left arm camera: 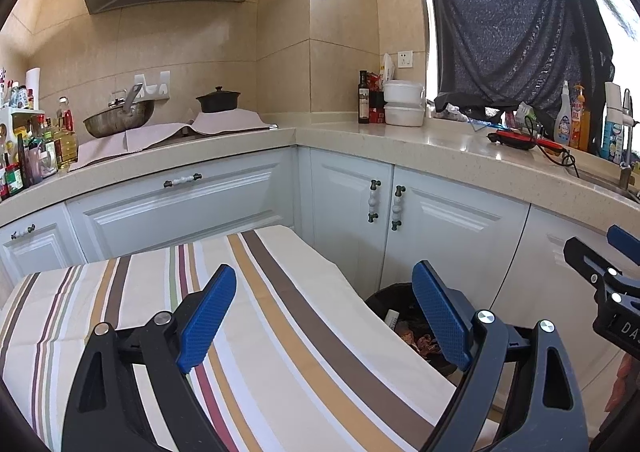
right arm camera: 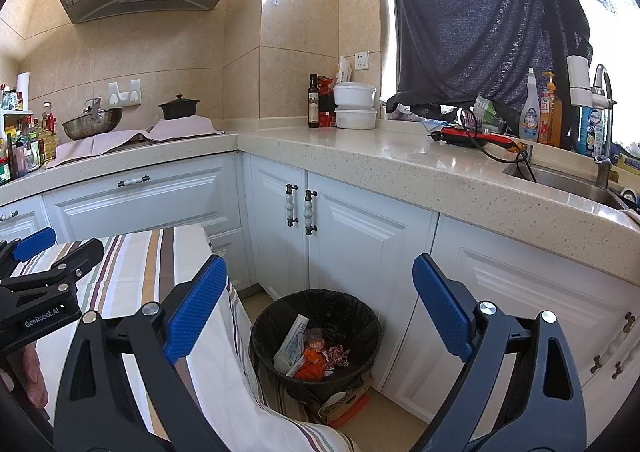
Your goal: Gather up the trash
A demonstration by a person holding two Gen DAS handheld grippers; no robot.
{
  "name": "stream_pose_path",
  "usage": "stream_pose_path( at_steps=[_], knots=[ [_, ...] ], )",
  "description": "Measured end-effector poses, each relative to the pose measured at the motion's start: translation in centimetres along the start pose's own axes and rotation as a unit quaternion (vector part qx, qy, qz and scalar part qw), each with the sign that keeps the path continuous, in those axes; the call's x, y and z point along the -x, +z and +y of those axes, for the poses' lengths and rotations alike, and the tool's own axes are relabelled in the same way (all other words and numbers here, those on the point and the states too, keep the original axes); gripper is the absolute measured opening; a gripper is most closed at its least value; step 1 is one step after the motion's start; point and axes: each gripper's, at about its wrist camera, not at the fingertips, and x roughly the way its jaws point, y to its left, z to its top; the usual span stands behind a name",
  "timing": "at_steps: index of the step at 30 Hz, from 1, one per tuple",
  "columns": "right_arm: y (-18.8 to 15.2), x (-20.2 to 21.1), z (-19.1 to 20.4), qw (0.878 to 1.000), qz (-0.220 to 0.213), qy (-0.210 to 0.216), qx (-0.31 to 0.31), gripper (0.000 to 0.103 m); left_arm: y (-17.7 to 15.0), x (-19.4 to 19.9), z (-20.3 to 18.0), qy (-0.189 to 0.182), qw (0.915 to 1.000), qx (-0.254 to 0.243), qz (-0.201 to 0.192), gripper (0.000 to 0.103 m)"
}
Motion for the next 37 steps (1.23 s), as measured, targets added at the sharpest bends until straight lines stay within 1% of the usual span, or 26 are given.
stream_pose_path(
  at_steps=[6,12,18,23,26,29,32,37],
  knots=[
    [-0.1,0.0,0.0,1.000,0.000,0.000,0.000,0.092,0.1,0.4,-0.4,0.003,0.9998,-0.013,-0.012,0.087],
    [-0.1,0.0,0.0,1.000,0.000,0.000,0.000,0.092,0.1,0.3,-0.5,0.003,0.9998,-0.013,-0.013,0.089],
    [-0.2,0.0,0.0,1.000,0.000,0.000,0.000,0.092,0.1,0.1,-0.8,-0.008,0.9999,-0.011,-0.005,0.094],
    [-0.4,-0.1,0.0,1.000,0.000,-0.001,-0.002,0.092,0.1,0.5,-1.2,-0.010,0.9997,-0.015,-0.019,0.096],
    [-0.7,-0.1,0.0,1.000,0.000,-0.001,-0.003,0.092,0.2,0.5,-1.5,-0.008,0.9996,-0.021,-0.018,0.096],
    [-0.7,-0.1,0.0,1.000,0.000,-0.001,-0.003,0.092,0.3,0.1,-1.3,-0.015,0.9997,-0.019,-0.009,0.096],
    [-0.9,-0.1,-0.1,1.000,0.000,-0.002,-0.004,0.092,0.3,-0.3,-1.0,-0.006,0.9999,-0.014,0.000,0.096],
    [-1.0,-0.4,-0.2,1.000,0.005,0.000,-0.004,0.092,0.1,-1.8,0.5,-0.006,0.9989,0.017,0.042,0.096]
  ],
)
